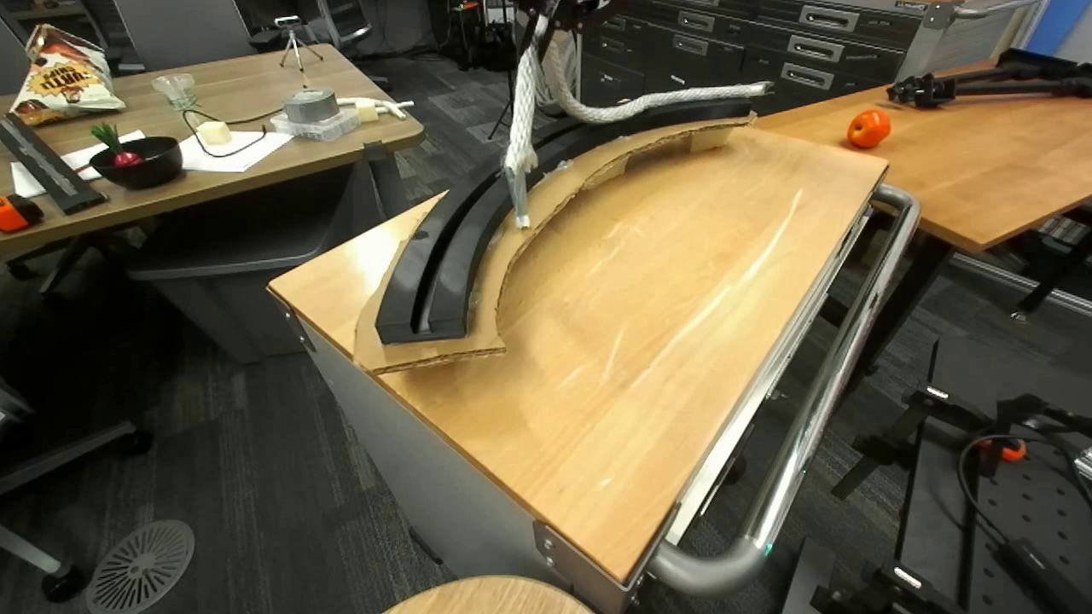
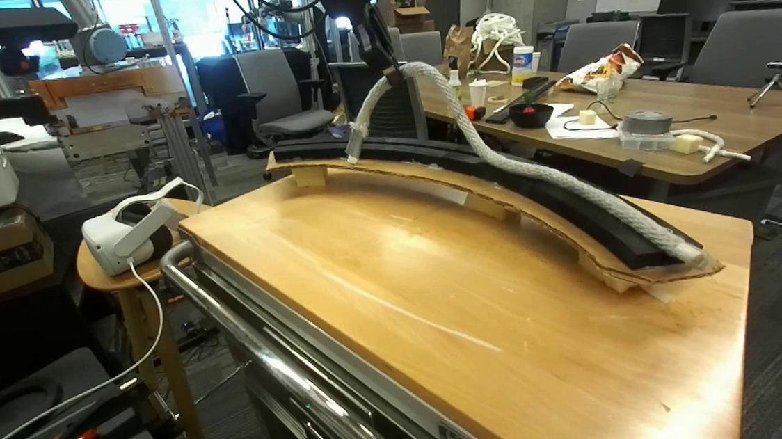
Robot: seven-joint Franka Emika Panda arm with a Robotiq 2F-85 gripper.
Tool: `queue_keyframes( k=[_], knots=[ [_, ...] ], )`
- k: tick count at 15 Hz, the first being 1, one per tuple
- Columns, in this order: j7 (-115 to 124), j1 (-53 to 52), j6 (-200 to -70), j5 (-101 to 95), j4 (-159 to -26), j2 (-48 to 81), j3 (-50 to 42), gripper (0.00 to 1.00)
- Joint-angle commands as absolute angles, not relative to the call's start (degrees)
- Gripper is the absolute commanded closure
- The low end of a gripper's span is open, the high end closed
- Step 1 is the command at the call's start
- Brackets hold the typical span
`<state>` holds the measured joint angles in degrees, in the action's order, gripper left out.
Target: Place the white rope on the curved black board
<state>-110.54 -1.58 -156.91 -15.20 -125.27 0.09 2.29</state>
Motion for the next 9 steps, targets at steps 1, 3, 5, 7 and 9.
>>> queue_keyframes(
  k=[1,3,5,7,9],
  knots=[
    [-112.2,-2.2,-156.6,-11.9,-121.5,3.4,2.9,0.97],
    [-113.7,-2.0,-156.2,-8.7,-120.6,4.3,3.6,0.97],
    [-115.7,-1.7,-156.1,-4.6,-119.9,4.8,4.5,0.97],
    [-117.7,-1.6,-155.9,-1.1,-119.2,5.4,5.0,0.97],
    [-120.5,-1.4,-155.2,3.2,-118.5,6.0,5.7,0.97]
  ],
)
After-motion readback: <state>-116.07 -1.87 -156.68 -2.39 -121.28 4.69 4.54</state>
